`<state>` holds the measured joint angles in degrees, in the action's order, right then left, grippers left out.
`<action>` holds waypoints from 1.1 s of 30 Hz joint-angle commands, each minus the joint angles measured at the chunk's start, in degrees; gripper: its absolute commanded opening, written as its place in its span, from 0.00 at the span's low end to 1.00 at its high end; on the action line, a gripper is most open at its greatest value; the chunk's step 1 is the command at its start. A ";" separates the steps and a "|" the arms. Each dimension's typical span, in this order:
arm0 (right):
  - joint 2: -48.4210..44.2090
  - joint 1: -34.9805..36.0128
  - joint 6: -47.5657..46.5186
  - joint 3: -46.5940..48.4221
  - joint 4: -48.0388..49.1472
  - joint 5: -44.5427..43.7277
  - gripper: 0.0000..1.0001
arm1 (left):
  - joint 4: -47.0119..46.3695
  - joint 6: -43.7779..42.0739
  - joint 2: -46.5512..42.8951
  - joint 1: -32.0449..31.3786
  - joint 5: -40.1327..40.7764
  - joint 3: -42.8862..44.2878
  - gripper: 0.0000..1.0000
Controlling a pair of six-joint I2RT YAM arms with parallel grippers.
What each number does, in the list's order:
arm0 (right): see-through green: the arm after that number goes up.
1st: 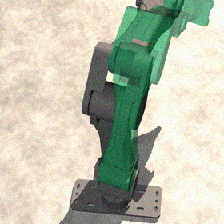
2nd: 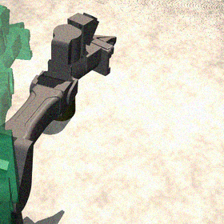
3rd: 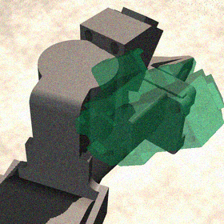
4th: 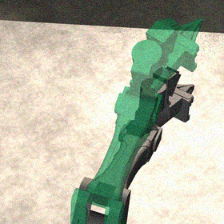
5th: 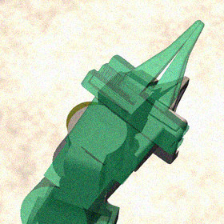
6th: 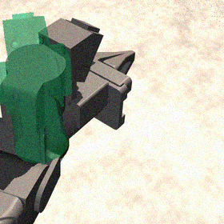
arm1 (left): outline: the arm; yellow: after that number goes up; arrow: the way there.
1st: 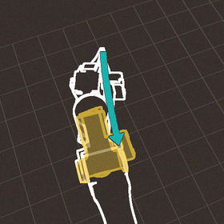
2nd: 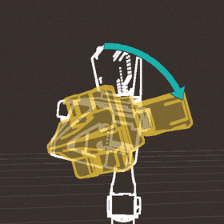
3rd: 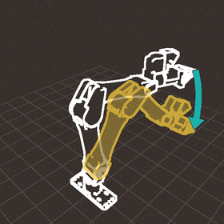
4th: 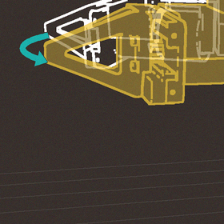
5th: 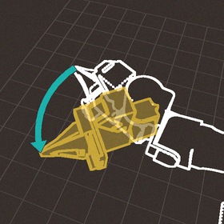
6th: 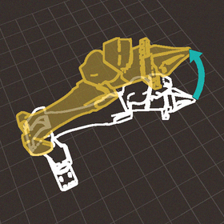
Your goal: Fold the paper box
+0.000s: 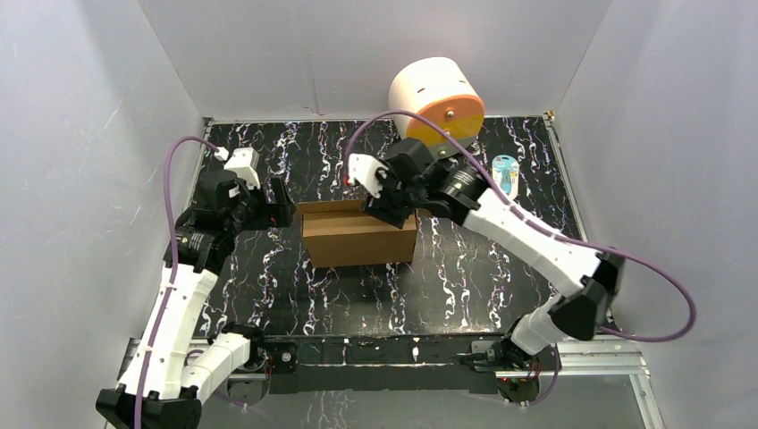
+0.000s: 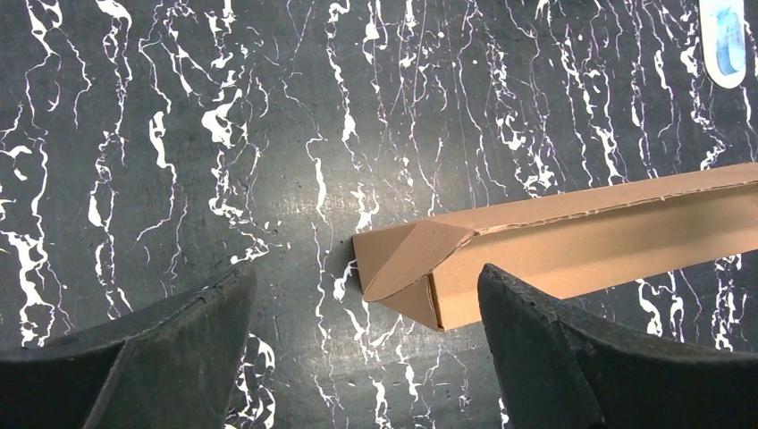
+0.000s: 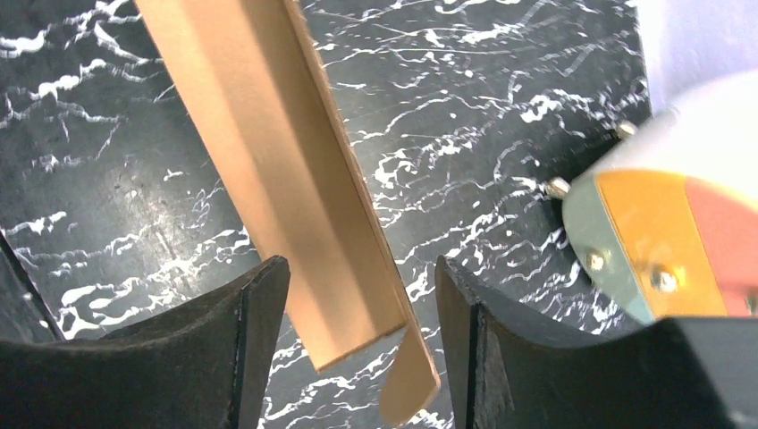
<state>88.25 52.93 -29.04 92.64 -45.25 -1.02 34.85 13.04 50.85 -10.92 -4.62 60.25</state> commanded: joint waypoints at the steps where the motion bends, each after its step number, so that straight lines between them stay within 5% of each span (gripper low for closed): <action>1: -8.42 -0.80 9.01 -6.11 10.22 -5.80 0.71 | 1.59 -1.28 -0.11 0.37 -0.28 -0.03 0.90; 8: -16.92 -1.33 19.34 -16.45 14.04 -16.38 0.71 | 1.96 -1.91 -0.57 0.37 -1.78 -0.92 0.90; 19: -23.62 -3.87 26.34 -26.36 19.25 -17.00 0.62 | 1.63 -1.46 3.32 0.37 -5.95 0.46 0.83; 33: -22.26 -6.18 27.27 -27.96 21.87 -15.24 0.38 | 0.84 -1.45 6.87 0.38 -10.25 1.47 0.57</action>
<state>66.17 47.24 -2.92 64.69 -27.42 -16.47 36.03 11.97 57.91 -10.92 -11.92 59.53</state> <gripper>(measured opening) 0.409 0.612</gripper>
